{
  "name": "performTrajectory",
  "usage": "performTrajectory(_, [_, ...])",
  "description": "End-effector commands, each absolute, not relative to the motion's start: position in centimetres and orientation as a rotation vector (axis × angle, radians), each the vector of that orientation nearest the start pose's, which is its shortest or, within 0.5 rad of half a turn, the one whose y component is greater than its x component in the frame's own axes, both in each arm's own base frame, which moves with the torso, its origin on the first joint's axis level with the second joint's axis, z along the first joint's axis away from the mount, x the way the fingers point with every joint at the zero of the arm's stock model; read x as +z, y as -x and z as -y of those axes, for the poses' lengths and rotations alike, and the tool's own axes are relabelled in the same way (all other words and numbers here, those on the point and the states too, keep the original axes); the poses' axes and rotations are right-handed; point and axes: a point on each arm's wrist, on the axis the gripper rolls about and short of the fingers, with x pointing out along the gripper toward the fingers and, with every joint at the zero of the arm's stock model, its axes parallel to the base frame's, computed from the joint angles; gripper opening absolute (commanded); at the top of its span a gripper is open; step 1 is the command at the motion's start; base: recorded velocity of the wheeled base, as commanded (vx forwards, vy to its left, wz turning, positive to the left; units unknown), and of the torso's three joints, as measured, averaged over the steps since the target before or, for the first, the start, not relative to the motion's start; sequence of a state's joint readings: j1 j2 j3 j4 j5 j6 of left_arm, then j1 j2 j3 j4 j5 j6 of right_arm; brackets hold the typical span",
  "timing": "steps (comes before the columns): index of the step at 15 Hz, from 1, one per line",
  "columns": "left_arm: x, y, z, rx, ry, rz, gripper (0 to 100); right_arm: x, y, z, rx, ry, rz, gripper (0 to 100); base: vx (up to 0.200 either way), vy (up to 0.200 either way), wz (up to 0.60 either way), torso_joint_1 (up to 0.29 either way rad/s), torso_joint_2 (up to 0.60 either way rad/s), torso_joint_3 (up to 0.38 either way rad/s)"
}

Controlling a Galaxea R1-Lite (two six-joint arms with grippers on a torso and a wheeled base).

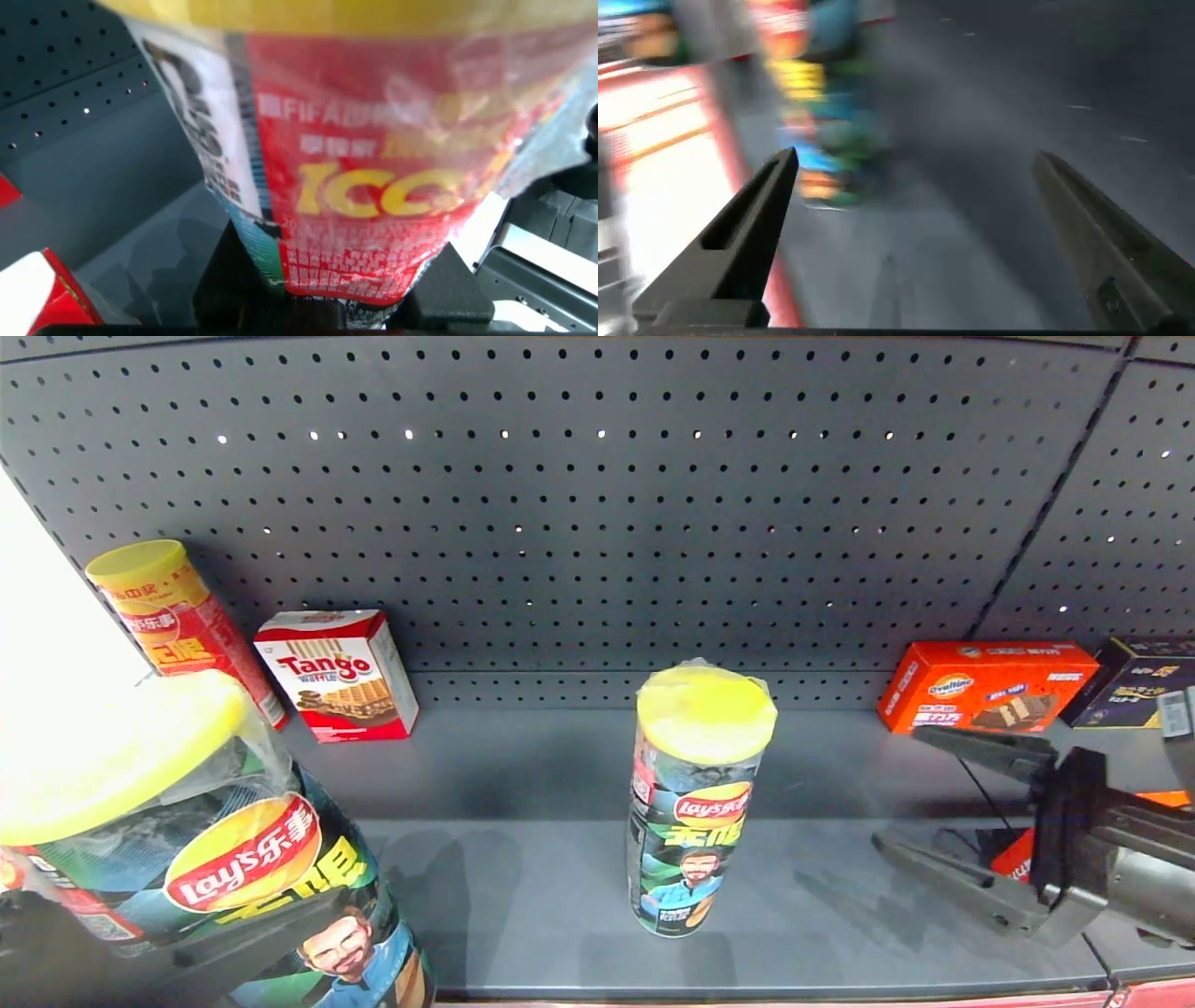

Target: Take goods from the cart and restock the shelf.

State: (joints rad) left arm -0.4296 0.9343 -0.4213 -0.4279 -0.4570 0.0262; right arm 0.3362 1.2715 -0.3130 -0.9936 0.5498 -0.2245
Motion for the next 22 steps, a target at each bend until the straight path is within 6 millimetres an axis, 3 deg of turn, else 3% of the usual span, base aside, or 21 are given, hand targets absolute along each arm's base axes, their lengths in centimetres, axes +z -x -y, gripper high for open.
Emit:
performTrajectory(1, [21.7,-9.6,5.5,-0.887,-0.023,-0.058,0,20.1,-14.5,-5.5,0.811,0.225,0.200,100,0.000,0.000,0.00,0.000,0.00,0.000])
performTrajectory(2, [21.8,-9.6,5.5,-0.889,-0.023,-0.055,0,20.0,-10.9,-1.8,0.529,0.240,0.252,100,0.000,0.000,0.00,0.000,0.00,0.000])
performTrajectory(6, [21.6,-9.5,5.5,-0.898,-0.025,-0.057,0,17.5,-5.8,-0.8,0.288,0.192,0.167,100,0.000,0.000,0.00,0.000,0.00,0.000])
performTrajectory(9, [21.9,-9.4,5.6,-0.906,-0.025,-0.046,0,15.8,-2.0,-0.5,0.207,0.159,0.125,100,0.000,0.000,0.00,0.000,0.00,0.000])
performTrajectory(12, [22.0,-9.2,5.5,-0.913,-0.026,-0.034,0,12.0,2.3,-0.2,0.114,0.076,0.110,100,0.000,0.000,0.00,0.000,0.00,0.000])
performTrajectory(14, [21.8,-9.0,5.5,-0.919,-0.027,-0.036,0,10.0,3.1,-0.1,0.008,0.049,0.062,100,0.000,0.000,0.00,0.000,0.00,0.000])
performTrajectory(16, [21.7,-8.8,5.4,-0.921,-0.025,-0.035,0,8.3,2.6,0.2,-0.113,0.044,-0.003,100,0.000,0.000,0.00,0.000,0.00,0.000])
performTrajectory(22, [22.1,-8.7,5.4,-0.925,-0.027,-0.014,0,8.2,2.5,0.1,-0.061,0.009,0.007,100,0.000,0.000,0.00,0.000,0.00,0.000])
